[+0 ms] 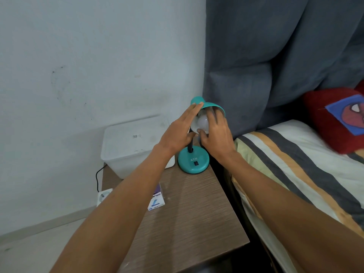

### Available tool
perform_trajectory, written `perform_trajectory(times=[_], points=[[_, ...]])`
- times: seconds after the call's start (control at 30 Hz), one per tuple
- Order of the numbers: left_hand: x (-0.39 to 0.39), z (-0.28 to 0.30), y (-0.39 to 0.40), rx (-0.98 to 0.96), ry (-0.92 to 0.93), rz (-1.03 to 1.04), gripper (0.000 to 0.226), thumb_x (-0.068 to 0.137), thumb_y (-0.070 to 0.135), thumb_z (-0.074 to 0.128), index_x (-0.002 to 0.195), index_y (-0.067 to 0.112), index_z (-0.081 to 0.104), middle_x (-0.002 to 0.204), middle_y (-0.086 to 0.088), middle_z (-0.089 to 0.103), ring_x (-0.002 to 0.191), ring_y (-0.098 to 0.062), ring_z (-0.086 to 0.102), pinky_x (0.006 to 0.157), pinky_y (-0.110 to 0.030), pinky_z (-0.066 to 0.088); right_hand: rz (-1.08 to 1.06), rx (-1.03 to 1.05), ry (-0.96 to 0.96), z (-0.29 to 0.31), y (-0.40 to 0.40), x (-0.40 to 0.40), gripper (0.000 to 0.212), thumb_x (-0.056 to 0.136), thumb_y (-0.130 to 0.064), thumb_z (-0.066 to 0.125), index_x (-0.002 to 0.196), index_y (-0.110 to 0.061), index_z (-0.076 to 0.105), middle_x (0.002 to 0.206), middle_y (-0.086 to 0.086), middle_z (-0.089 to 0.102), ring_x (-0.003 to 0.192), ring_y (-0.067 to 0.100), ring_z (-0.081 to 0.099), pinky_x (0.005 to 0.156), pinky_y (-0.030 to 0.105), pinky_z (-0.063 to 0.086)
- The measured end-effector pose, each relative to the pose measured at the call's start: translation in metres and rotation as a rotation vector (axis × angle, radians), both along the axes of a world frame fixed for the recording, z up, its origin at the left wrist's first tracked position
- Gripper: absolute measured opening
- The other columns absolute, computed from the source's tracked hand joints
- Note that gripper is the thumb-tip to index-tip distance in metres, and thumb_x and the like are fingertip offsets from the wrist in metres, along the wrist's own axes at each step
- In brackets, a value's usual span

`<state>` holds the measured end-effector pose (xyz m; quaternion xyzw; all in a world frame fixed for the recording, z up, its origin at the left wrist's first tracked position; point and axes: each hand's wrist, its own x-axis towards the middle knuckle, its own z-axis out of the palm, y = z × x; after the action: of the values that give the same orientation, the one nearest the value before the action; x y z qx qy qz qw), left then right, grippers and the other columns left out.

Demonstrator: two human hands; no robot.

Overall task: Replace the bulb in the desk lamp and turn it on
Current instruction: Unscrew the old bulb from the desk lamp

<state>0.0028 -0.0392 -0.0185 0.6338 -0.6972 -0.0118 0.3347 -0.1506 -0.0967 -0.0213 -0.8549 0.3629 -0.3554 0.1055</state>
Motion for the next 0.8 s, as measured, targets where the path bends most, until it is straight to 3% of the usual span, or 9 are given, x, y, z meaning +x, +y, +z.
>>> perform_trajectory(times=[0.07, 0.23, 0.43, 0.57, 0.73, 0.8], points=[[-0.001, 0.000, 0.000, 0.006, 0.003, -0.005, 0.099, 0.088, 0.003, 0.073, 0.158, 0.040, 0.014, 0.168, -0.003, 0.027, 0.146, -0.025, 0.042, 0.113, -0.033, 0.042, -0.032, 0.064, -0.025, 0.000, 0.000, 0.002, 0.068, 0.086, -0.019, 0.072, 0.144, -0.007, 0.039, 0.141, 0.017, 0.046, 0.122, 0.037, 0.053, 0.095, 0.046, 0.050], [-0.002, 0.000, 0.001, 0.001, 0.000, 0.004, 0.098, 0.088, 0.005, 0.074, 0.159, 0.037, 0.015, 0.168, -0.003, 0.027, 0.148, -0.025, 0.040, 0.116, -0.032, 0.038, -0.019, -0.046, 0.088, 0.005, 0.000, -0.001, 0.074, 0.076, 0.002, 0.074, 0.143, -0.007, 0.045, 0.137, 0.016, 0.049, 0.124, 0.037, 0.046, 0.091, 0.047, 0.054], [-0.003, 0.002, 0.000, 0.018, -0.023, 0.002, 0.100, 0.087, 0.002, 0.073, 0.159, 0.038, 0.014, 0.168, -0.004, 0.027, 0.137, -0.031, 0.052, 0.109, -0.040, 0.047, -0.074, 0.149, -0.014, 0.006, -0.001, 0.004, 0.068, 0.085, -0.020, 0.075, 0.142, -0.003, 0.041, 0.136, 0.019, 0.053, 0.120, 0.036, 0.054, 0.096, 0.044, 0.049], [-0.002, 0.002, 0.001, 0.015, -0.014, 0.008, 0.098, 0.088, 0.005, 0.075, 0.159, 0.037, 0.015, 0.168, -0.003, 0.026, 0.142, -0.029, 0.047, 0.112, -0.039, 0.044, -0.094, -0.021, 0.127, 0.007, 0.000, 0.002, 0.066, 0.073, -0.001, 0.079, 0.134, 0.000, 0.051, 0.128, 0.021, 0.055, 0.118, 0.038, 0.050, 0.089, 0.042, 0.053], [-0.002, 0.002, 0.000, 0.029, -0.026, 0.009, 0.100, 0.087, 0.001, 0.073, 0.160, 0.036, 0.014, 0.169, -0.003, 0.025, 0.144, -0.029, 0.045, 0.112, -0.037, 0.043, -0.065, 0.118, 0.055, 0.011, 0.001, 0.003, 0.061, 0.086, -0.017, 0.073, 0.141, -0.016, 0.045, 0.137, 0.020, 0.046, 0.113, 0.042, 0.057, 0.093, 0.049, 0.051], [-0.002, 0.003, -0.001, 0.027, -0.008, 0.002, 0.101, 0.085, 0.000, 0.074, 0.159, 0.037, 0.015, 0.168, -0.004, 0.026, 0.145, -0.029, 0.044, 0.114, -0.038, 0.043, -0.052, 0.144, 0.045, 0.013, 0.002, 0.004, 0.061, 0.086, -0.013, 0.071, 0.141, -0.021, 0.045, 0.134, 0.019, 0.048, 0.111, 0.043, 0.057, 0.089, 0.049, 0.052]])
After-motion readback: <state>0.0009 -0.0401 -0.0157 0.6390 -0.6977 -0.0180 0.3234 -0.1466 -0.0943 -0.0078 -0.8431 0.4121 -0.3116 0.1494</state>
